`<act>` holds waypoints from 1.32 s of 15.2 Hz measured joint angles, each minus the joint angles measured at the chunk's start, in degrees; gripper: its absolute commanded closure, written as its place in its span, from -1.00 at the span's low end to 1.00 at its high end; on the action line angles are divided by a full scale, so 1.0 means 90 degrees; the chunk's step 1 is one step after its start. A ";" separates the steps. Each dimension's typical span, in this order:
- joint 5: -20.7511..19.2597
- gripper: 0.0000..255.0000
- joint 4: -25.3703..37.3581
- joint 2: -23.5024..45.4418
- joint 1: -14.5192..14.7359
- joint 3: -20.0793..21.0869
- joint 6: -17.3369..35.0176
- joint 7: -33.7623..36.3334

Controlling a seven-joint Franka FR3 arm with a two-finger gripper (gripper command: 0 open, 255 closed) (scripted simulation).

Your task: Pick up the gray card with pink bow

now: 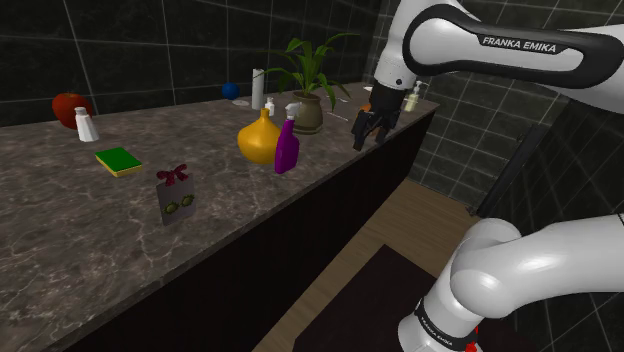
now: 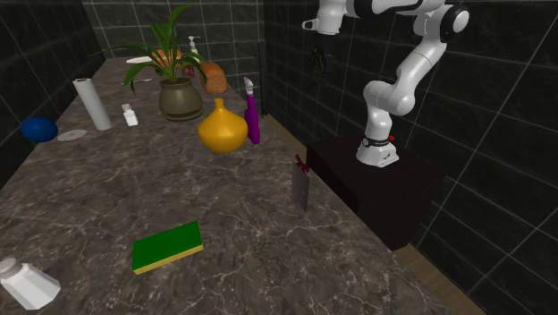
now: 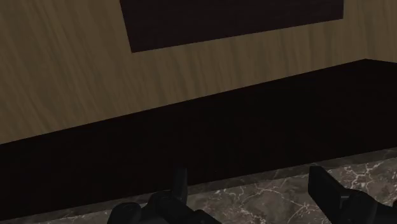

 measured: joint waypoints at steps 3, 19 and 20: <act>0.0077 -1.00 -0.0109 0.0097 0.0075 0.0051 0.0268 0.0033; 0.0903 -1.00 0.0107 0.2158 0.1012 0.0892 0.3116 0.0367; 0.0933 -1.00 0.0187 0.2314 0.1073 0.0977 0.3265 0.0423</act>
